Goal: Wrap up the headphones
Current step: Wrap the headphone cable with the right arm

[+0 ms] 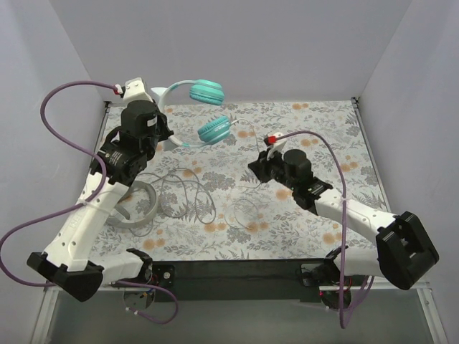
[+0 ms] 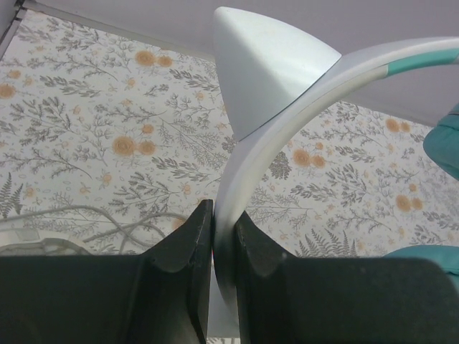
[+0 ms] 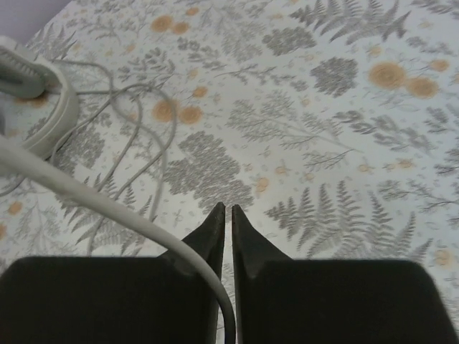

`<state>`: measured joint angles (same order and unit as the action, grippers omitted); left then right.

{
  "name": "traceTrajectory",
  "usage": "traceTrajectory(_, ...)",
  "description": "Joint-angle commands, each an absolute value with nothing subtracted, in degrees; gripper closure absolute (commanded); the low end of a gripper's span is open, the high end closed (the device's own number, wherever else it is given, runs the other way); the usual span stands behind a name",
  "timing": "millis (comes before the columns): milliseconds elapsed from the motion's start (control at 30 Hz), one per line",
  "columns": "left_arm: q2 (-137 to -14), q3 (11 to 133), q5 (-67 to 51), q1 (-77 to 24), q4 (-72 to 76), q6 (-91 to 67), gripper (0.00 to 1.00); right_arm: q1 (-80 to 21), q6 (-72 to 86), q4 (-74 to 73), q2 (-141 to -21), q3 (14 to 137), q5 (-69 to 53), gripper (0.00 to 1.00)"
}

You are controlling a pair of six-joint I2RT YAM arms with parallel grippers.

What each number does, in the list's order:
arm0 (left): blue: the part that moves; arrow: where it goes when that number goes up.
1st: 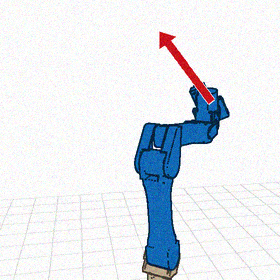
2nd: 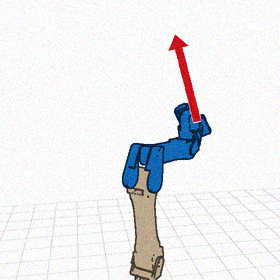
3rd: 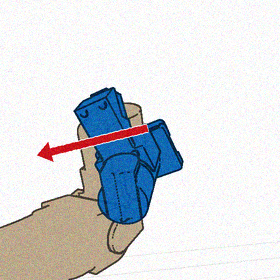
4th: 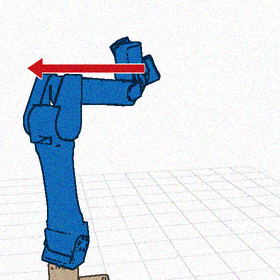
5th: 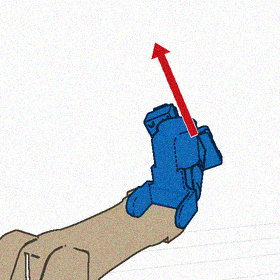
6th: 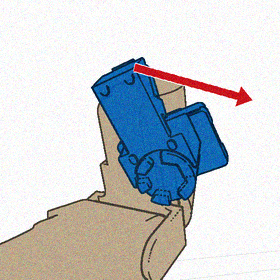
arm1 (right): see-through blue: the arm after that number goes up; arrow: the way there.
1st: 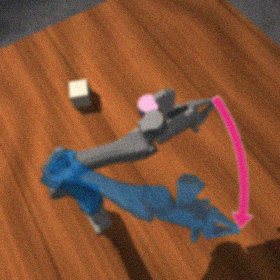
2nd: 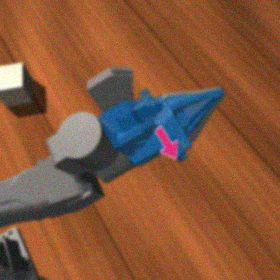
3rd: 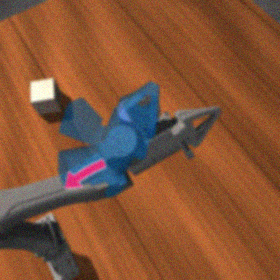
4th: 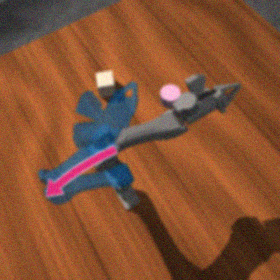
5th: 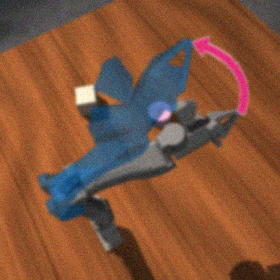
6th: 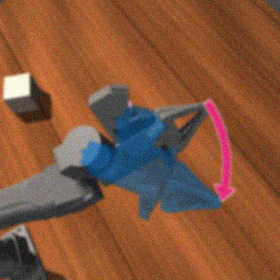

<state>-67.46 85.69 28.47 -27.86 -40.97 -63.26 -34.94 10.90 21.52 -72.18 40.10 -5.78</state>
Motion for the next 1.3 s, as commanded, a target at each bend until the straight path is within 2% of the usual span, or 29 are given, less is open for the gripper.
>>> traceTrajectory(0,-68.98,88.59,31.11,-27.69,-39.20,-70.31,1.00,-42.00,15.37,25.58,-71.62,39.02,3.78,0.88)
traceTrajectory(267,-73.04,86.49,26.99,-25.14,-38.06,-78.30,1.00,-52.90,18.28,24.70,-77.60,39.72,9.66,0.85)
traceTrajectory(467,-72.69,81.48,19.18,-19.96,-34.72,-81.65,1.00,-55.45,20.21,24.87,-79.10,40.87,11.16,0.84)
traceTrajectory(600,-71.28,78.05,13.63,-14.60,-31.82,-82.88,1.00,-56.78,20.30,24.70,-77.18,40.17,12.57,0.74)
traceTrajectory(633,-71.19,77.87,13.19,-14.42,-31.38,-82.62,1.00,-56.78,20.30,24.78,-76.56,39.30,12.74,0.67)
traceTrajectory(767,-70.49,77.00,12.40,-14.15,-31.12,-82.27,1.00,-56.78,17.58,24.87,-73.92,38.41,13.97,0.54)
traceTrajectory(1100,-69.00,78.75,11.69,-14.15,-31.82,-81.65,1.00,-56.78,16.52,35.24,-75.06,40.07,5.81,0.57)
traceTrajectory(1267,-68.91,80.07,12.04,-14.06,-32.69,-81.30,1.00,-56.78,18.37,36.56,-74.18,39.82,5.27,0.50)
